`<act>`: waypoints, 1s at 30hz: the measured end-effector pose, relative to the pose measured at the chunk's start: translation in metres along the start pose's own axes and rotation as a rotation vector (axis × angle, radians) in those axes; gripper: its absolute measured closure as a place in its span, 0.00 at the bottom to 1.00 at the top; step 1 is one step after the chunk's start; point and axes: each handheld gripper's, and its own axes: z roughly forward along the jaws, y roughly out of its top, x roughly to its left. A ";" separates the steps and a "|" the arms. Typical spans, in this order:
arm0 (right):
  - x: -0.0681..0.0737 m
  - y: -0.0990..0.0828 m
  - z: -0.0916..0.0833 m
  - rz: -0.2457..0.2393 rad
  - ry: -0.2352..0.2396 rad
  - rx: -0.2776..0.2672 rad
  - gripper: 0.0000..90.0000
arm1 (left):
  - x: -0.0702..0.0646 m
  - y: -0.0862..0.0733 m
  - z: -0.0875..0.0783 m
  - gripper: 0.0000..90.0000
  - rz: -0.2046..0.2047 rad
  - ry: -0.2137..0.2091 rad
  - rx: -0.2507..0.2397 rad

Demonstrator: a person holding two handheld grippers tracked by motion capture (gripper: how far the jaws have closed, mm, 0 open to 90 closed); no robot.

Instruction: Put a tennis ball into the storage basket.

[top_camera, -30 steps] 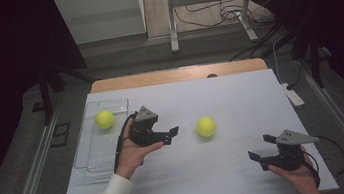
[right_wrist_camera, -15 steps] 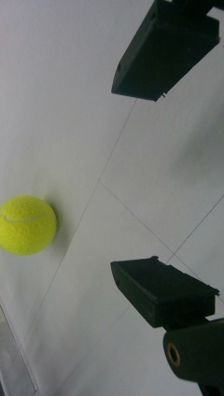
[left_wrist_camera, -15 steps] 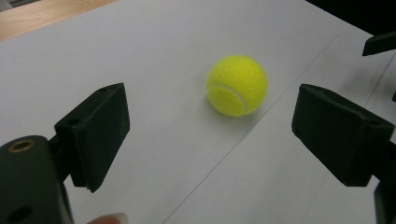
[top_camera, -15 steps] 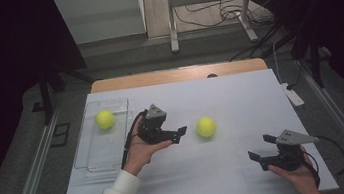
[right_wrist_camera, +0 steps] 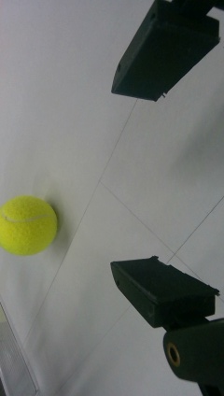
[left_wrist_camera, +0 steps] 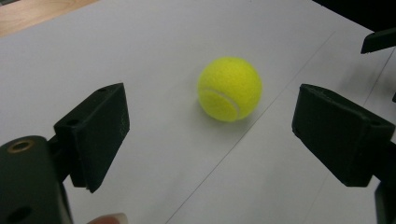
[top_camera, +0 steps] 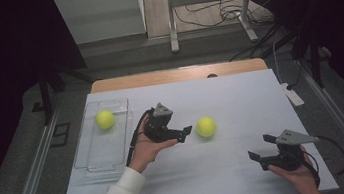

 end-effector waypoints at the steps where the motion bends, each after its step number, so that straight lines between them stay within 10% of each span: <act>1: 0.000 0.000 0.000 0.000 0.000 0.000 0.15 | 0.000 0.001 0.001 0.14 0.003 -0.001 0.002; 30: 0.000 0.000 0.000 0.000 0.002 -0.003 0.15 | -0.013 0.017 0.025 0.13 0.036 -0.026 0.048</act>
